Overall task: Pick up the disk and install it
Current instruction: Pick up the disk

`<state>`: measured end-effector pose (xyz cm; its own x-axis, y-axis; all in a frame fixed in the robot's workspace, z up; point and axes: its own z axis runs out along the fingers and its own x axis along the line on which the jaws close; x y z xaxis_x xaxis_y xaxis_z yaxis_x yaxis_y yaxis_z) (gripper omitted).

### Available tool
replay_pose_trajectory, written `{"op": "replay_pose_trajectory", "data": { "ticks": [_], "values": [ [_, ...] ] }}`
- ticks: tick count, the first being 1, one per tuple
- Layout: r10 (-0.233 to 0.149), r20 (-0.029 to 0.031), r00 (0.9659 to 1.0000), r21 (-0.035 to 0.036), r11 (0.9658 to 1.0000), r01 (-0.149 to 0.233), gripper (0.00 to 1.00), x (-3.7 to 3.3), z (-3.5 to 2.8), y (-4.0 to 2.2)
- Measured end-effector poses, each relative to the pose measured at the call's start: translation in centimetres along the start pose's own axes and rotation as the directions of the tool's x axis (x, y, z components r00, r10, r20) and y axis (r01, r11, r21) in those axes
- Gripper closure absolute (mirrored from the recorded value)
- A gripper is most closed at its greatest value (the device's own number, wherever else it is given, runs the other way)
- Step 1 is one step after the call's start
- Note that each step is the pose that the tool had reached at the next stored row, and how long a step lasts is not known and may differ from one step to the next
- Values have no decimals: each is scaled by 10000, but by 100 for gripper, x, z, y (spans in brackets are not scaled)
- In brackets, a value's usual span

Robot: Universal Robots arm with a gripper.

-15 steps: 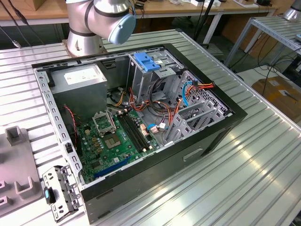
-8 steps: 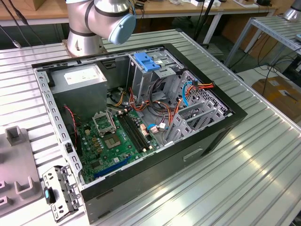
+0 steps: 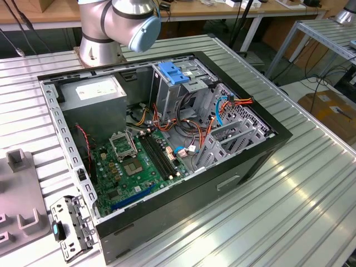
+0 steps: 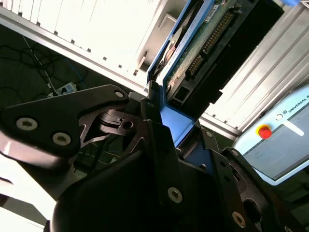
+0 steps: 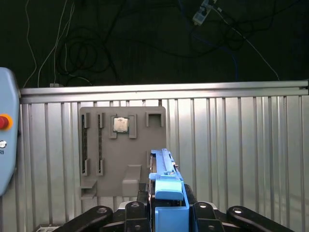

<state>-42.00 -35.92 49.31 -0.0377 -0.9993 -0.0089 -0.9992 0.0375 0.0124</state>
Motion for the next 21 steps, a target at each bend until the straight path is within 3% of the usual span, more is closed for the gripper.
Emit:
{"op": "replay_pose_trajectory", "data": {
  "ticks": [21],
  "values": [
    [0, 1, 10000, 1, 10000, 0, 63, -12, -3, -331]
  ]
}}
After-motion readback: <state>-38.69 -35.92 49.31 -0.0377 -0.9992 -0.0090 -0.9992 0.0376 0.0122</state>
